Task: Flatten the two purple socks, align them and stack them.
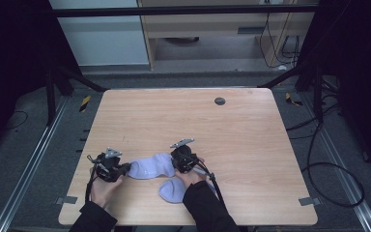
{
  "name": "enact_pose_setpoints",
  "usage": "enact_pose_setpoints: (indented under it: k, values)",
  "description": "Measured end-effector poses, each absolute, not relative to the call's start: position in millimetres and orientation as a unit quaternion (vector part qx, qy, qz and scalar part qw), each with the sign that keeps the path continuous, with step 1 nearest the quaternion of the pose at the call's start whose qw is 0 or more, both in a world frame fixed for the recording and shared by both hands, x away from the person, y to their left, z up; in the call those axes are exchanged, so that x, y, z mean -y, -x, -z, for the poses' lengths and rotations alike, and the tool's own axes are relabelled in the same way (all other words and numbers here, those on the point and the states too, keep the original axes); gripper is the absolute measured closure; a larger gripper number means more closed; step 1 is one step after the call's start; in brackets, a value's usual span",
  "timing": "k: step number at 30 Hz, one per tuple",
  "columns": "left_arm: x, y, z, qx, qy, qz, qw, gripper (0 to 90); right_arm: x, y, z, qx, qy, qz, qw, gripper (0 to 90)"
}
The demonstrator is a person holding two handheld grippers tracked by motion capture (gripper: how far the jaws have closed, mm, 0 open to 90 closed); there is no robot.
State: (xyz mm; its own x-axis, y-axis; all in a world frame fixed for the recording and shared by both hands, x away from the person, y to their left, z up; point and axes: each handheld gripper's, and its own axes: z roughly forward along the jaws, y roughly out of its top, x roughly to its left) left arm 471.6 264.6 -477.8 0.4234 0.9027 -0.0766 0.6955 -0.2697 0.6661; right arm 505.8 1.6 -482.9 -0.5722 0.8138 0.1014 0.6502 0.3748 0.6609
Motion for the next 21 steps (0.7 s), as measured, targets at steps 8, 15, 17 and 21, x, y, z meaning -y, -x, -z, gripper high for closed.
enact_pose_setpoints:
  k: [8,15,17,21]
  values:
    - [-260.4,-463.9,459.8,-0.5,-0.776,-0.156,0.351,87.2,15.5,-494.5,458.3,-0.816,-0.434,-0.361,0.122,87.1]
    - [-246.1,-456.9,451.0,-0.483,-0.783,-0.144,0.365,87.2,34.5,-479.8,440.1,-0.814,-0.425,-0.375,0.123,87.2]
    - [-240.3,-454.5,448.6,-0.476,-0.786,-0.142,0.368,87.2,40.3,-475.7,436.7,-0.815,-0.423,-0.376,0.125,87.3]
    - [-228.0,-449.9,444.2,-0.462,-0.792,-0.139,0.375,87.2,52.8,-467.3,431.0,-0.815,-0.419,-0.378,0.131,87.3]
